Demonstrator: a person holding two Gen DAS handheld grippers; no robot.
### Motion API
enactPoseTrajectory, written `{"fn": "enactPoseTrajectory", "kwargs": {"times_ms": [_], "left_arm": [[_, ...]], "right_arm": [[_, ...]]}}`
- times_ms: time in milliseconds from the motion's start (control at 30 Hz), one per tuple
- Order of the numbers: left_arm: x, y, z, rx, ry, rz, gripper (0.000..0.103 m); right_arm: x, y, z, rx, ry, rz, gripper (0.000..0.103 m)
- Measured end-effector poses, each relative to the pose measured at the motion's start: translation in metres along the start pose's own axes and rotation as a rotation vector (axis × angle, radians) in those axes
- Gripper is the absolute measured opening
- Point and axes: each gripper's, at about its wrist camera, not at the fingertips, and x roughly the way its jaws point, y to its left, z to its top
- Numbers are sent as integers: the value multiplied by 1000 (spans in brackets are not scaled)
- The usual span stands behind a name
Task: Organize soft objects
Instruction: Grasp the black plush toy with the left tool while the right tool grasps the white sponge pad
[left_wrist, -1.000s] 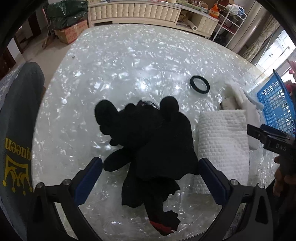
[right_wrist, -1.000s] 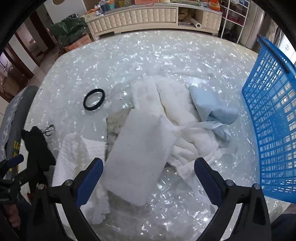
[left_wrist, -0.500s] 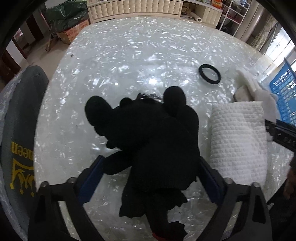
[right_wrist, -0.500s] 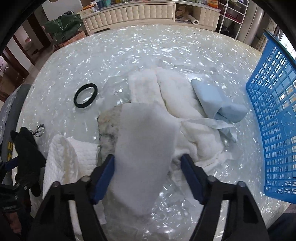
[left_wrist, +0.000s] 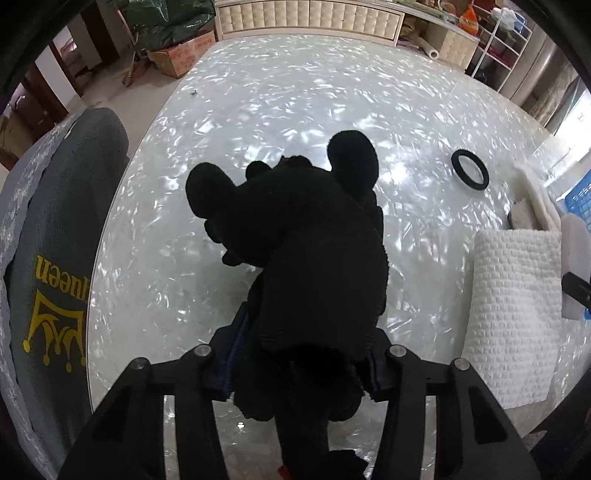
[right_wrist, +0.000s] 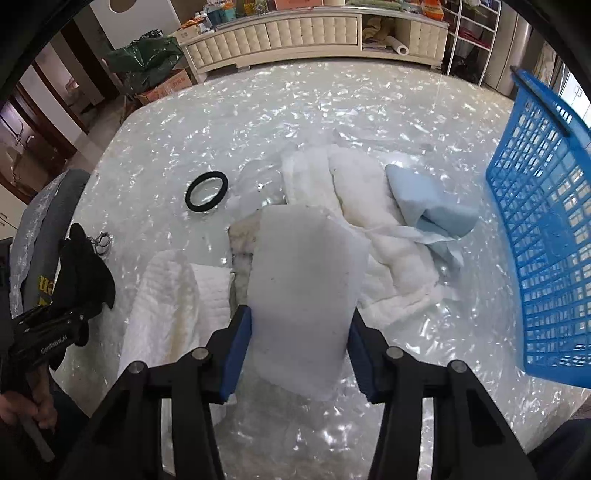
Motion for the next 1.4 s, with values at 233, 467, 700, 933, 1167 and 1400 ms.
{"fn": "enactPoseTrajectory", "kwargs": {"times_ms": [233, 467, 700, 933, 1167, 1400], "left_arm": [[-19, 3, 0, -19, -58, -59, 46], [-65, -18, -16, -28, -121, -161, 46], [-104, -68, -35, 41, -186, -205, 46], [-141, -123, -37, 127, -259, -223, 46], [-163, -165, -34, 199, -313, -224, 46], [-182, -198, -42, 254, -345, -235, 46]], "right_arm": [[-20, -3, -5, -30, -31, -21, 46], [-47, -4, -12, -66, -88, -47, 46], [-83, -14, -20, -84, -160, -51, 46], [-116, -29, -22, -78, -245, -55, 46], [-139, -48, -25, -75, -309, -65, 46], [-140, -66, -30, -79, -341, -98, 46]]}}
